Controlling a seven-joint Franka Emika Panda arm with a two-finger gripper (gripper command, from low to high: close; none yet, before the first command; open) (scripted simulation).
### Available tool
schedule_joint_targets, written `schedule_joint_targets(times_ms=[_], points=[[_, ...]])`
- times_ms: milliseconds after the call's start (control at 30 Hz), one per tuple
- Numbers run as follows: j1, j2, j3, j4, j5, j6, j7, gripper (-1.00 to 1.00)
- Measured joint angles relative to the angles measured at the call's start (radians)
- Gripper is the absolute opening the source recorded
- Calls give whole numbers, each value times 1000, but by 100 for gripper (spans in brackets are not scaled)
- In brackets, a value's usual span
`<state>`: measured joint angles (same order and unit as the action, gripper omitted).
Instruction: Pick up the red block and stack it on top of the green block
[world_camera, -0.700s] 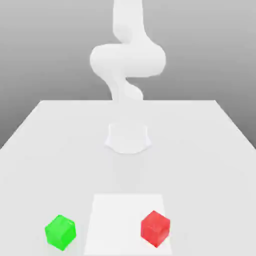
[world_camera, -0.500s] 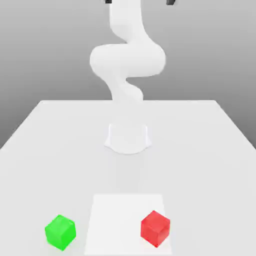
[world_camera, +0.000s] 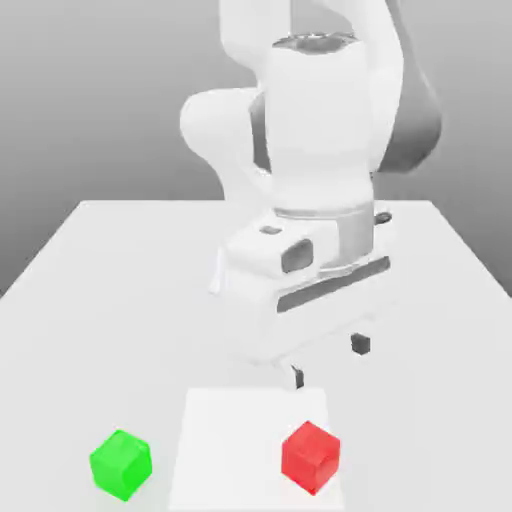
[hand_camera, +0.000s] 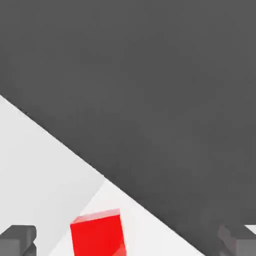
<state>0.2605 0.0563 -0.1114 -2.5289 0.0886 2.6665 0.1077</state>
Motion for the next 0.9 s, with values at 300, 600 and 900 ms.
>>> schedule_joint_targets(times_ms=[300, 600, 900], points=[[-25, 279, 37, -1, -3, 198, -77, -100], [-18, 197, 25, -14, -28, 128, -59, -100], [-194, 70, -142, 21, -30, -39, -206, -100]])
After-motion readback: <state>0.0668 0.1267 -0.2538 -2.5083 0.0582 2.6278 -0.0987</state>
